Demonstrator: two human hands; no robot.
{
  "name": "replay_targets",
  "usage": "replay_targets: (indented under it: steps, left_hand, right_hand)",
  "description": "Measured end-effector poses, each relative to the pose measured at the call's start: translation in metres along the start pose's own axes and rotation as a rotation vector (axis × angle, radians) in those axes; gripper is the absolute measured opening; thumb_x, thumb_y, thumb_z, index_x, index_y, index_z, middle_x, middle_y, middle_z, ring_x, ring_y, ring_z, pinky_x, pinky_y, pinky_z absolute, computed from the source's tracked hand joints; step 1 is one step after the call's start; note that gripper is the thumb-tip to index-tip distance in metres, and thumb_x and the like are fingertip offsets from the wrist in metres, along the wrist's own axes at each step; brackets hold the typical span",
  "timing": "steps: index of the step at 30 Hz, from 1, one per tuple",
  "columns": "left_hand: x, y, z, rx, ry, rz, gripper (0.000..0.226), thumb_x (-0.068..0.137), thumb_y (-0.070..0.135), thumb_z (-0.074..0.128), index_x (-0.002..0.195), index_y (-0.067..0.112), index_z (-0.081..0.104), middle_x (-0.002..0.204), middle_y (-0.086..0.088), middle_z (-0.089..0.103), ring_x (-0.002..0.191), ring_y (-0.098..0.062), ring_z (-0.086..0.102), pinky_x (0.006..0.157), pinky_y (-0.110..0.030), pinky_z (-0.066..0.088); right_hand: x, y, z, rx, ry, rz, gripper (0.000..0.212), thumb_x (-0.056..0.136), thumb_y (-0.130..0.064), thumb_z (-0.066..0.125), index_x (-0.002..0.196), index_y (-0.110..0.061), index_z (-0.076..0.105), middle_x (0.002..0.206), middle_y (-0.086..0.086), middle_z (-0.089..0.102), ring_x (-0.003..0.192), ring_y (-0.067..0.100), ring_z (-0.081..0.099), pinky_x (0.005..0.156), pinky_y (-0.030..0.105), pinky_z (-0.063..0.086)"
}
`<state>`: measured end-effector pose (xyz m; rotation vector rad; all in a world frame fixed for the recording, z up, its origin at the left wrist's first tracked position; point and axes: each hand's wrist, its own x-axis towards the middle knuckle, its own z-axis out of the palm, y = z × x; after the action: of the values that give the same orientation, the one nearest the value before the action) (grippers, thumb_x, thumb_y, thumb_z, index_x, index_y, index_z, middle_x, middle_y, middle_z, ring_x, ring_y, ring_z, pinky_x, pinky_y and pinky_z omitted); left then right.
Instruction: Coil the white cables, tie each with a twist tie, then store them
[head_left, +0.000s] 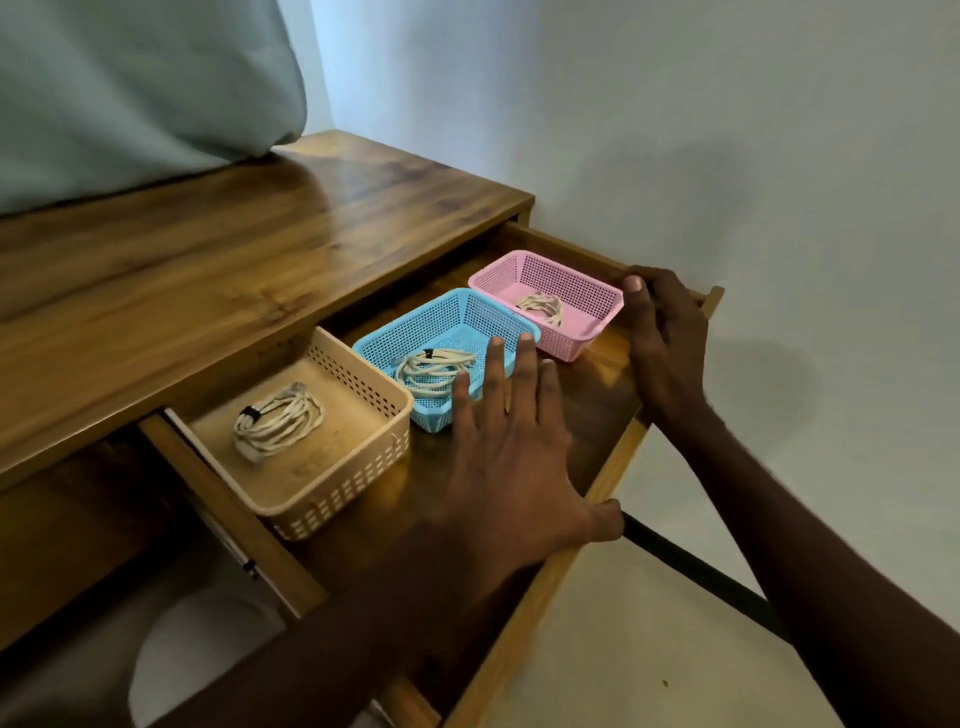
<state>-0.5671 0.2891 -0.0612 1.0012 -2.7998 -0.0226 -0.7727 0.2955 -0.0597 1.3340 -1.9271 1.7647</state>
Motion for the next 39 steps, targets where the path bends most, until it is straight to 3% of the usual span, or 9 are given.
replay_targets:
  steps: [7, 11, 15, 18, 20, 22, 26, 30, 39]
  left_hand:
    - [0.018, -0.087, -0.016, 0.075, 0.037, -0.265, 0.149, 0.059, 0.103, 0.045, 0.162, 0.013, -0.014, 0.167, -0.015, -0.029, 0.153, -0.036, -0.031, 0.123, -0.061, -0.012]
    - [0.029, -0.141, -0.023, 0.114, 0.162, -0.368, 0.152, 0.056, 0.105, 0.037, 0.162, 0.006, -0.007, 0.169, -0.021, -0.022, 0.156, -0.039, -0.021, 0.124, -0.062, -0.004]
    - [0.043, -0.186, -0.028, 0.168, 0.138, -0.449, 0.148, 0.063, 0.102, 0.038, 0.162, 0.003, -0.008, 0.167, -0.026, -0.021, 0.156, -0.041, -0.019, 0.124, -0.061, -0.01]
    - [0.048, -0.21, -0.026, 0.192, 0.108, -0.493, 0.132, 0.074, 0.097, 0.03, 0.161, 0.0, 0.012, 0.168, -0.027, 0.012, 0.156, -0.042, 0.012, 0.126, -0.058, 0.007]
    - [0.051, -0.215, -0.025, 0.252, 0.113, -0.479, 0.116, 0.084, 0.089, 0.031, 0.157, -0.001, 0.027, 0.162, -0.028, 0.03, 0.148, -0.042, 0.031, 0.123, -0.055, 0.022]
    - [0.053, -0.217, -0.021, 0.297, 0.17, -0.461, 0.094, 0.092, 0.077, 0.042, 0.15, 0.003, 0.038, 0.153, -0.026, 0.043, 0.138, -0.04, 0.043, 0.116, -0.052, 0.034]
    - [0.057, -0.222, -0.012, 0.276, 0.335, -0.428, 0.057, 0.095, 0.06, 0.055, 0.131, 0.016, 0.048, 0.127, -0.009, 0.053, 0.114, -0.029, 0.05, 0.095, -0.044, 0.041]
    - [0.066, -0.23, -0.005, 0.298, 0.403, -0.41, 0.039, 0.095, 0.043, 0.065, 0.124, 0.021, 0.05, 0.12, -0.004, 0.055, 0.108, -0.026, 0.05, 0.088, -0.041, 0.04]
    - [0.06, -0.235, 0.001, 0.345, 0.436, -0.355, 0.039, 0.097, 0.047, 0.059, 0.122, 0.019, 0.049, 0.12, -0.004, 0.054, 0.106, -0.026, 0.05, 0.089, -0.043, 0.04]
  right_hand:
    - [0.033, -0.007, 0.101, 0.095, -0.077, -0.115, 0.032, 0.108, -0.038, 0.052, 0.111, -0.013, 0.072, 0.105, -0.002, 0.074, 0.098, 0.011, 0.069, 0.077, 0.039, 0.055]
    - [0.05, -0.017, 0.163, 0.134, -0.201, -0.209, 0.029, 0.107, -0.035, 0.053, 0.122, -0.016, 0.07, 0.121, -0.003, 0.072, 0.111, 0.014, 0.066, 0.093, 0.041, 0.055]
    - [0.059, -0.023, 0.203, 0.078, -0.634, -0.328, 0.052, 0.1, -0.056, 0.056, 0.144, -0.029, 0.056, 0.151, -0.01, 0.053, 0.139, 0.008, 0.048, 0.112, 0.04, 0.044]
    - [0.061, -0.013, 0.214, -0.178, -0.928, -0.487, 0.083, 0.085, -0.082, 0.05, 0.156, -0.041, 0.037, 0.166, -0.018, 0.03, 0.156, 0.009, 0.022, 0.124, 0.054, 0.019]
    - [0.064, -0.007, 0.212, -0.247, -1.02, -0.521, 0.099, 0.076, -0.09, 0.052, 0.16, -0.044, 0.025, 0.17, -0.023, 0.016, 0.158, 0.008, 0.009, 0.124, 0.05, 0.009]
    - [0.064, -0.005, 0.215, -0.326, -0.952, -0.59, 0.102, 0.073, -0.088, 0.058, 0.159, -0.043, 0.027, 0.169, -0.021, 0.019, 0.158, 0.009, 0.015, 0.123, 0.047, 0.011]
    - [0.047, -0.009, 0.24, -0.343, -0.607, -0.686, 0.064, 0.082, -0.055, 0.075, 0.136, -0.026, 0.057, 0.146, -0.001, 0.058, 0.132, 0.024, 0.056, 0.109, 0.047, 0.039]
    - [0.032, -0.018, 0.259, -0.369, -0.408, -0.628, 0.039, 0.083, -0.036, 0.073, 0.116, -0.015, 0.064, 0.114, 0.003, 0.067, 0.101, 0.029, 0.061, 0.093, 0.043, 0.044]
    - [0.033, -0.029, 0.253, -0.349, -0.512, -0.542, 0.045, 0.07, -0.028, 0.083, 0.106, -0.018, 0.057, 0.106, 0.0, 0.059, 0.092, 0.024, 0.051, 0.078, 0.041, 0.047]
